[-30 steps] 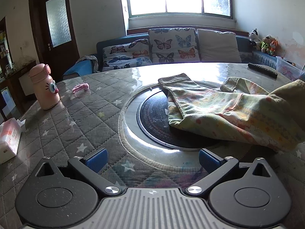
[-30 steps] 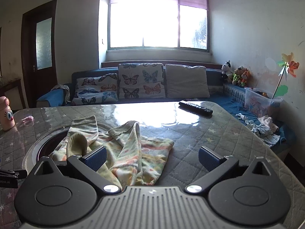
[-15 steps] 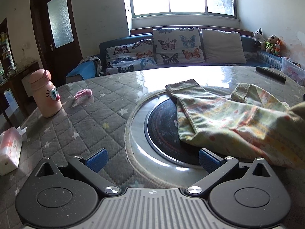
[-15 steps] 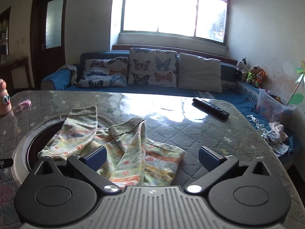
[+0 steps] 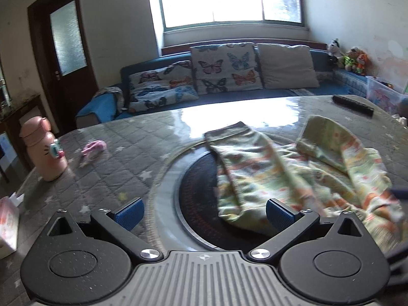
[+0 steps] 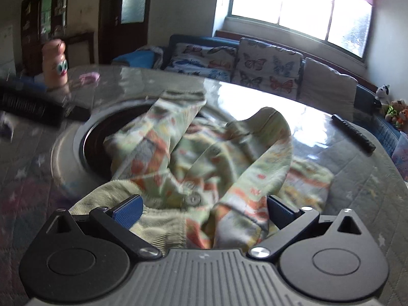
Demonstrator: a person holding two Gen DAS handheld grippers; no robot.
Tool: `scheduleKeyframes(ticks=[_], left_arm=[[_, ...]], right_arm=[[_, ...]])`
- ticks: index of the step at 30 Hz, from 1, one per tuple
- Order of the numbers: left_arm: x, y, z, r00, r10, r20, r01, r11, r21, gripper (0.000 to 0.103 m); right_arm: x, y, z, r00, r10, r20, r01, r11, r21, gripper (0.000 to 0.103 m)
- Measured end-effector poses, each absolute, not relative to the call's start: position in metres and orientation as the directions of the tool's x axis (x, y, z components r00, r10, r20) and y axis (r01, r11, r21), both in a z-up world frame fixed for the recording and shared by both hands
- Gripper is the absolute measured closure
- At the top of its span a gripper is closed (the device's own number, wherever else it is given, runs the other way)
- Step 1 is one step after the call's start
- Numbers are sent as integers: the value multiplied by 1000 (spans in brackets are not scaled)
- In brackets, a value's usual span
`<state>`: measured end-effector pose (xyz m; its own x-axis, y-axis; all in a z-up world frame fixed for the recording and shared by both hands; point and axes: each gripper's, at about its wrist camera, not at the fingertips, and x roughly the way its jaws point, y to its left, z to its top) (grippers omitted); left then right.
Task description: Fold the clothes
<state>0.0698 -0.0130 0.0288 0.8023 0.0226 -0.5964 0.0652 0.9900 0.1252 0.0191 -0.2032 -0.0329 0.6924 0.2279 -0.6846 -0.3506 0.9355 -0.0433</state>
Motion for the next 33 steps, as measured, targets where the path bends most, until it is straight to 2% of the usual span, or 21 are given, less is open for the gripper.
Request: scheduleKeyframes(ticks=[3, 12, 18, 28, 30, 33], left_arm=[[83, -22, 27, 797, 6, -604, 86, 989, 123, 0], [130, -48, 22, 776, -39, -629, 144, 983, 116, 1], [160, -63, 17, 758, -64, -650, 180, 977, 113, 3], [201, -75, -1, 709, -82, -700, 234, 964, 124, 19], [209, -77, -5, 698, -84, -711, 243, 962, 125, 25], [217, -77, -11, 676, -92, -731, 253, 961, 113, 43]], right_arm=[[18, -205, -40, 691, 227, -686, -359, 932, -53, 0], [31, -230, -13, 737, 246, -630, -365, 929, -64, 0], [67, -252, 5, 778, 187, -600, -302, 949, -95, 0], [165, -278, -17, 713, 170, -680, -205, 978, 30, 15], [180, -278, -26, 702, 159, -694, -193, 981, 28, 18], [195, -278, -36, 685, 164, -709, -192, 981, 42, 28]])
